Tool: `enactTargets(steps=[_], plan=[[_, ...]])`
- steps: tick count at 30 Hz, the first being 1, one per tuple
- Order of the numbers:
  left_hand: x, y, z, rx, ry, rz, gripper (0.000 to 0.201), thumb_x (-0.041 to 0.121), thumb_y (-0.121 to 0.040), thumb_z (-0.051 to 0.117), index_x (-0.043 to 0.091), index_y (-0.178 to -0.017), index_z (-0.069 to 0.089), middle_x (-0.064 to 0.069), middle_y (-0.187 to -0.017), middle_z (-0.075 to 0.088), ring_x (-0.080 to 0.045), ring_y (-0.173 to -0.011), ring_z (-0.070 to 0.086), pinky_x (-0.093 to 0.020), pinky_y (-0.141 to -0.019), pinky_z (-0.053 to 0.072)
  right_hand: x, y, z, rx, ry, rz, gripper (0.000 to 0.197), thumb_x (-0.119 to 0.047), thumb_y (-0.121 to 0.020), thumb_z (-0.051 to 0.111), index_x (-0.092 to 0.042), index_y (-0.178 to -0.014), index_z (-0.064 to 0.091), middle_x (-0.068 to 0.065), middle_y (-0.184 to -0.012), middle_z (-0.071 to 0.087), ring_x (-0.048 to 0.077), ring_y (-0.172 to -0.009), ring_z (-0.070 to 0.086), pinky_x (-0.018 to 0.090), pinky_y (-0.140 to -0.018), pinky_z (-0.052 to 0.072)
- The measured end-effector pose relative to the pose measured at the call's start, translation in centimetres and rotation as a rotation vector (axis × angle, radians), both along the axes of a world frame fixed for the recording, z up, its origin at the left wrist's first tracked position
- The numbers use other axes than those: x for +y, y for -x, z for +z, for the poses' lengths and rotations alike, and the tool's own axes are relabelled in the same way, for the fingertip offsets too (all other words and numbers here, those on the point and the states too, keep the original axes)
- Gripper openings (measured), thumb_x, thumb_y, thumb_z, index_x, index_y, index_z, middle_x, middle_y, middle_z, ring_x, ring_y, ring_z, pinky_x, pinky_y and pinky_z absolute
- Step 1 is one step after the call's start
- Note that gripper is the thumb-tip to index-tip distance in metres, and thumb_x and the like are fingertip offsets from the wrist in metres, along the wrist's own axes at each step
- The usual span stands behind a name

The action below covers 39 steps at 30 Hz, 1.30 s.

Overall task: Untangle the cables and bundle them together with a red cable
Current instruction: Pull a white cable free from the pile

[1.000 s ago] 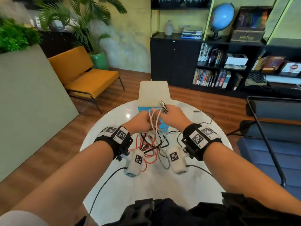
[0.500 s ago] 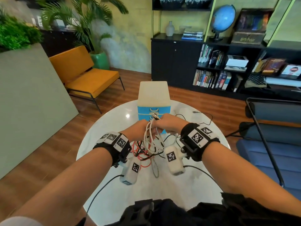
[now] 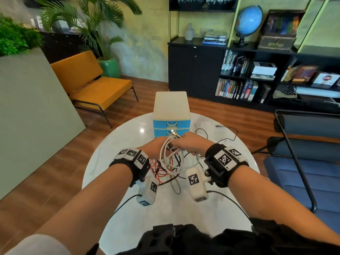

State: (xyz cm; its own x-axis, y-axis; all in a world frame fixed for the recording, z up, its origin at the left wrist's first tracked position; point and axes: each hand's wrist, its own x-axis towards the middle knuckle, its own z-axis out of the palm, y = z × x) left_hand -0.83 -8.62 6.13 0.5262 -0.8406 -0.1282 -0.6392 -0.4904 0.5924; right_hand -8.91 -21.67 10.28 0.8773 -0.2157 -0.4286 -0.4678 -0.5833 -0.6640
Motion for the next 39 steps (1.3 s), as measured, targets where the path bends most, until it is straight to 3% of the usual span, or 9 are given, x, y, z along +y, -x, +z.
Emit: enactTargets(steps=[3,7,10,14,18,22,25,34,39], plan=[[-0.6,0.1,0.2,-0.018,-0.011,0.024,0.025,0.01,-0.092,0.058,0.001,-0.115,0.059,-0.016,-0.112,0.063,-0.028,-0.101,0.06,-0.026,-0.086,0.044,-0.2,0.2,0.0,-0.017,-0.038,-0.018,0.024,-0.026,-0.091,0.056,-0.017,-0.07,0.05,-0.005,-0.058,0.041,0.006,-0.043,0.032,0.012,-0.032,0.026],[-1.4,-0.1,-0.4,-0.024,-0.06,0.044,0.028,0.003,-0.093,0.053,-0.006,-0.12,0.055,-0.022,-0.117,0.059,-0.033,-0.106,0.056,-0.025,-0.084,0.042,-0.5,0.4,-0.1,0.011,-0.02,-0.024,0.026,-0.028,-0.091,0.055,-0.016,-0.068,0.049,-0.005,-0.058,0.04,0.009,-0.048,0.032,0.015,-0.038,0.028],[-1.4,0.1,-0.3,-0.038,-0.038,0.029,0.027,0.01,-0.09,0.06,0.0,-0.115,0.06,-0.015,-0.114,0.063,-0.024,-0.102,0.059,-0.023,-0.084,0.042,-0.8,0.3,-0.5,0.042,-0.018,-0.035,0.024,-0.031,-0.088,0.055,-0.017,-0.069,0.049,-0.003,-0.058,0.039,0.011,-0.047,0.03,0.019,-0.043,0.026],[-1.0,-1.1,-1.5,-0.054,-0.108,0.014,0.017,0.024,-0.078,0.073,0.019,-0.092,0.065,0.0,-0.096,0.067,-0.019,-0.09,0.064,-0.039,-0.086,0.054,-0.9,0.2,-0.5,0.031,-0.054,-0.082,0.026,-0.034,-0.086,0.058,-0.019,-0.068,0.048,-0.004,-0.056,0.037,0.01,-0.045,0.028,0.019,-0.041,0.024],[0.5,-2.6,-3.9,-0.081,-0.162,0.035,0.02,0.026,-0.075,0.077,0.03,-0.079,0.058,0.014,-0.085,0.057,-0.007,-0.081,0.057,-0.034,-0.083,0.054,-1.9,-0.6,0.5,-0.015,-0.039,-0.167,0.025,-0.036,-0.088,0.055,-0.016,-0.072,0.051,-0.002,-0.06,0.038,0.011,-0.048,0.029,0.021,-0.043,0.026],[2.0,-3.4,-5.2,-0.063,-0.141,0.077,0.015,0.029,-0.076,0.077,0.024,-0.083,0.065,0.013,-0.096,0.053,-0.001,-0.084,0.049,-0.014,-0.075,0.039,-3.1,-1.2,1.1,-0.037,-0.013,-0.195,0.026,-0.035,-0.088,0.053,-0.015,-0.072,0.051,0.0,-0.062,0.037,0.013,-0.05,0.029,0.022,-0.043,0.025],[2.1,-3.7,-5.3,-0.047,-0.083,0.116,0.012,0.03,-0.077,0.077,0.027,-0.082,0.067,0.011,-0.104,0.054,0.0,-0.087,0.048,-0.01,-0.074,0.034,-3.7,-1.4,1.2,-0.065,-0.009,-0.243,0.027,-0.036,-0.09,0.053,-0.014,-0.074,0.052,0.0,-0.063,0.038,0.013,-0.051,0.029,0.022,-0.043,0.025],[5.1,-5.1,-7.6,-0.106,-0.287,0.184,0.018,0.019,-0.084,0.07,0.014,-0.101,0.074,-0.004,-0.137,0.047,-0.019,-0.127,0.044,-0.022,-0.099,0.032,-7.4,-1.3,4.4,-0.282,0.007,-0.435,0.028,-0.037,-0.093,0.051,-0.011,-0.084,0.055,-0.001,-0.065,0.041,0.013,-0.053,0.035,0.024,-0.046,0.029],[5.1,-5.6,-7.4,-0.073,-0.213,0.255,0.011,0.028,-0.084,0.069,0.024,-0.095,0.072,-0.002,-0.127,0.054,-0.018,-0.119,0.049,-0.024,-0.097,0.035,-9.0,-2.0,3.4,-0.309,0.22,-0.467,0.023,-0.028,-0.089,0.063,-0.006,-0.097,0.058,0.001,-0.078,0.052,0.016,-0.069,0.051,0.024,-0.053,0.035]])
